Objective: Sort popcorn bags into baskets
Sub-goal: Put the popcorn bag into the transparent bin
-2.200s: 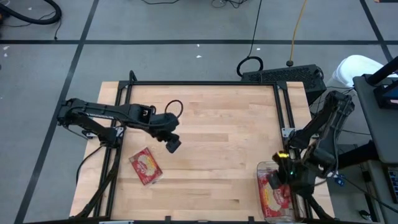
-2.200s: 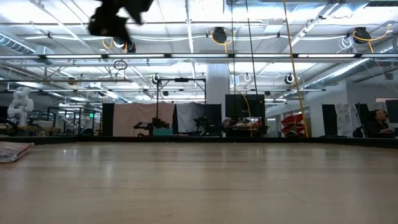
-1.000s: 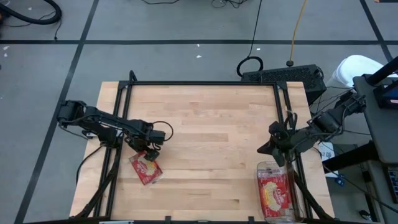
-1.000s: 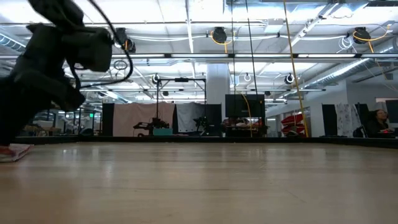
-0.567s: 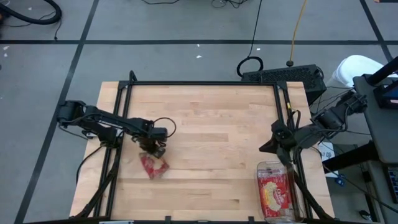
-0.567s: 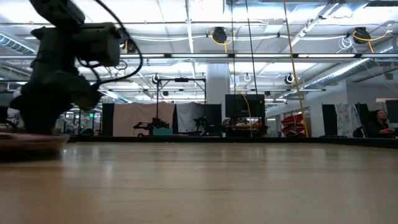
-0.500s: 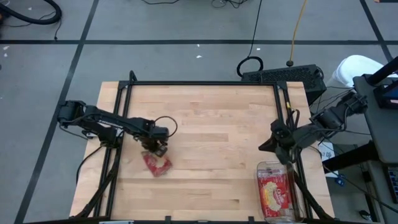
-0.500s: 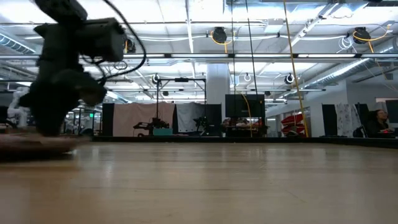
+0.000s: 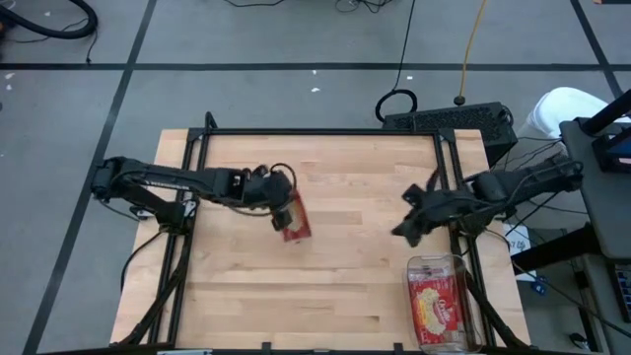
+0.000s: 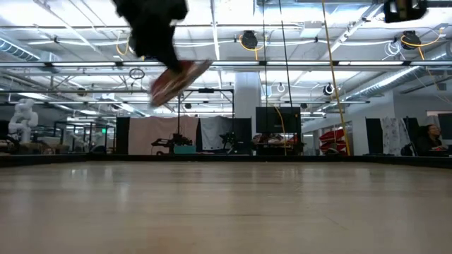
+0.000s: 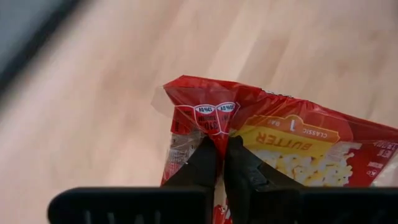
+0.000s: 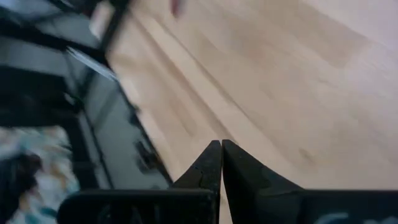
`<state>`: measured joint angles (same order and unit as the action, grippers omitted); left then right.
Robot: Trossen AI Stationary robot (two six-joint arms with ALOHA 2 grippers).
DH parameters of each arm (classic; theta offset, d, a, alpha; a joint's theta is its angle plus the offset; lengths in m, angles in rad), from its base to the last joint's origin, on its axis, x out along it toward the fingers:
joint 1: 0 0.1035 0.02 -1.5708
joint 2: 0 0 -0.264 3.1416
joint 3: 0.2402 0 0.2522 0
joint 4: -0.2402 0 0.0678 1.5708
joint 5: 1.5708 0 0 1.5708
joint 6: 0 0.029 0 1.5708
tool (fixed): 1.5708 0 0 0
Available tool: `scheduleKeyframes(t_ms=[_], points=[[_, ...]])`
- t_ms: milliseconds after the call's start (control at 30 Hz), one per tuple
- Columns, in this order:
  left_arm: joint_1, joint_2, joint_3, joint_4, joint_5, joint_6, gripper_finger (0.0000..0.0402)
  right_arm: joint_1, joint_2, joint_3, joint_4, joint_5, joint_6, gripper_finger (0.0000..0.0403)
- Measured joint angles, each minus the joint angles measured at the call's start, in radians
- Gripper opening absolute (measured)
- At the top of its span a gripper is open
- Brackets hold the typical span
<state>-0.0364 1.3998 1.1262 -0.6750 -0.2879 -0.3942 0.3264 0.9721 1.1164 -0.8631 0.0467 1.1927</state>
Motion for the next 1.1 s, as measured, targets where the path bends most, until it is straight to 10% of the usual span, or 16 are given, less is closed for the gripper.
scheduleKeyframes(t_ms=[400, 1100], points=[[-0.015, -0.001, 0.11, 0.322, -0.041, 0.331, 0.0017, -0.14, 0.185, 0.005, 0.599, 0.002, 0.048, 0.0059], [-0.09, 0.008, 0.111, 0.329, -0.062, 0.282, 0.0018, -0.21, 0.528, 0.3, 0.424, 0.106, -0.122, 0.0132]])
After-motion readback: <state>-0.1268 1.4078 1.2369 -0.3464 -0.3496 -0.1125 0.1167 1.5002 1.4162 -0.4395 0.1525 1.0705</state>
